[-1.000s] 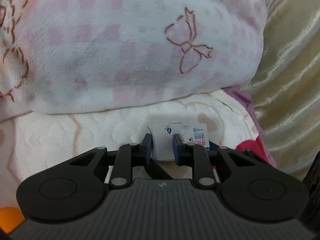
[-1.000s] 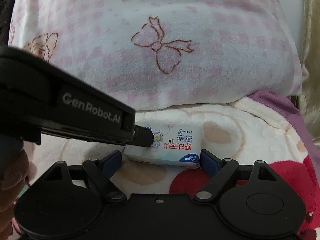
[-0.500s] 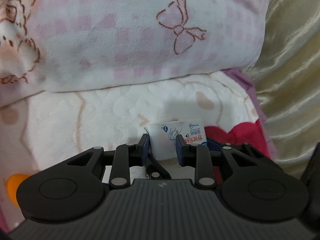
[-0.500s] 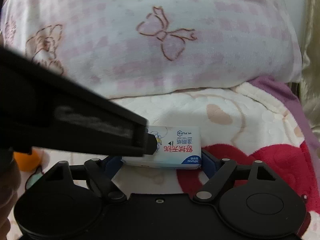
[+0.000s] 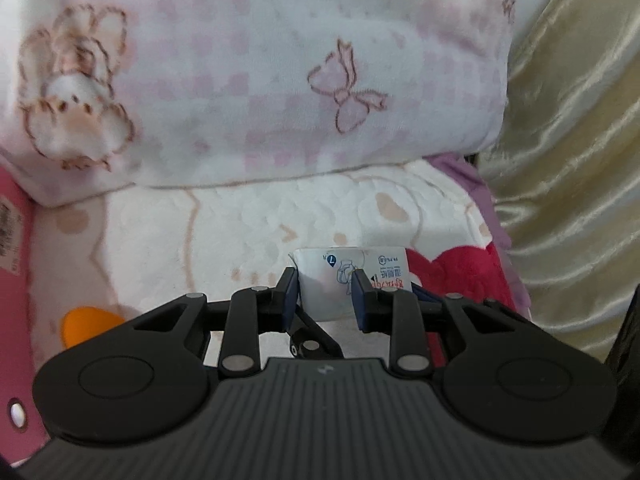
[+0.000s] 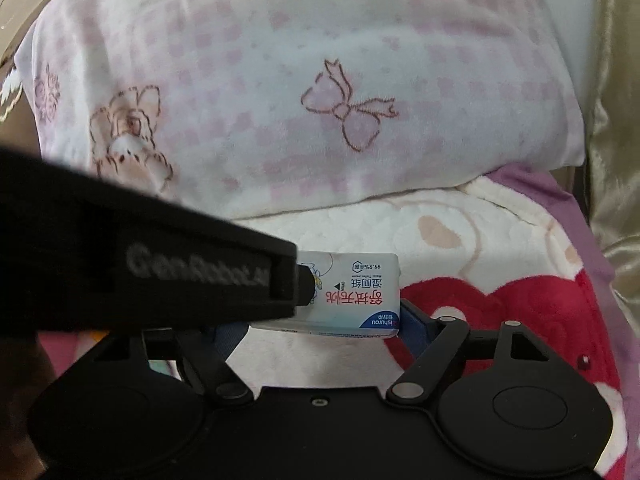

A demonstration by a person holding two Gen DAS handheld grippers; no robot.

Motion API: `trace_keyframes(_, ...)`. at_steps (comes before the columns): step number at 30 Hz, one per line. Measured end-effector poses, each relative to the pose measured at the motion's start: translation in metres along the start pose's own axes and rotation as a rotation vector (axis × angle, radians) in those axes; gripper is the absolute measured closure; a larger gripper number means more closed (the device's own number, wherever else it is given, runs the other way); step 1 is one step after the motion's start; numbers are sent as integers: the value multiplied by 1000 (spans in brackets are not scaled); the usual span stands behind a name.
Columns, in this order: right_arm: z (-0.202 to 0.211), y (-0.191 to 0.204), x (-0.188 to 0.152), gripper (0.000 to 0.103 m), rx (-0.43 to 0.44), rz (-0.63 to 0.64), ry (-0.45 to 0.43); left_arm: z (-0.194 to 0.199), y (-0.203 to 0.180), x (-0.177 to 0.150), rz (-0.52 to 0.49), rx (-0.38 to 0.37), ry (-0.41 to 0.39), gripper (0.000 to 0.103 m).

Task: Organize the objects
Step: 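Lift the tissue pack and carry it toward the pink box with the right gripper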

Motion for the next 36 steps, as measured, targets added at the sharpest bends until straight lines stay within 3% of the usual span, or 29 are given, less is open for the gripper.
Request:
trace_keyframes(5, 17, 3, 1, 21, 12, 21, -28, 27, 2, -3, -9, -26, 8, 78)
trace_keyframes(9, 58, 19, -6, 21, 35, 11, -60, 53, 4, -7, -19, -50, 20, 78)
trace_keyframes(16, 98, 44, -25, 21, 28, -44, -105, 95, 8, -33, -92, -50, 49, 77)
trace_keyframes(21, 122, 62, -29, 21, 55, -48, -122, 130, 22, -48, -80, -68, 31, 77)
trace_keyframes(26, 140, 77, -37, 20, 158, -66, -125, 165, 31, -62, -97, -5, 51, 77)
trace_keyframes(36, 187, 127, -45, 19, 196, -12, -91, 228, 60, -91, -113, 23, 70, 77)
Point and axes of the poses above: each gripper's, at about its wrist camera, not at the fingertips, and z roughly against the way its jaws point, y to its left, x to its top, the point moved 2 cm from there along -z, roughly the way its jaws point, and after that the axes turned 15 degrees about z, right-handed, at the moved point
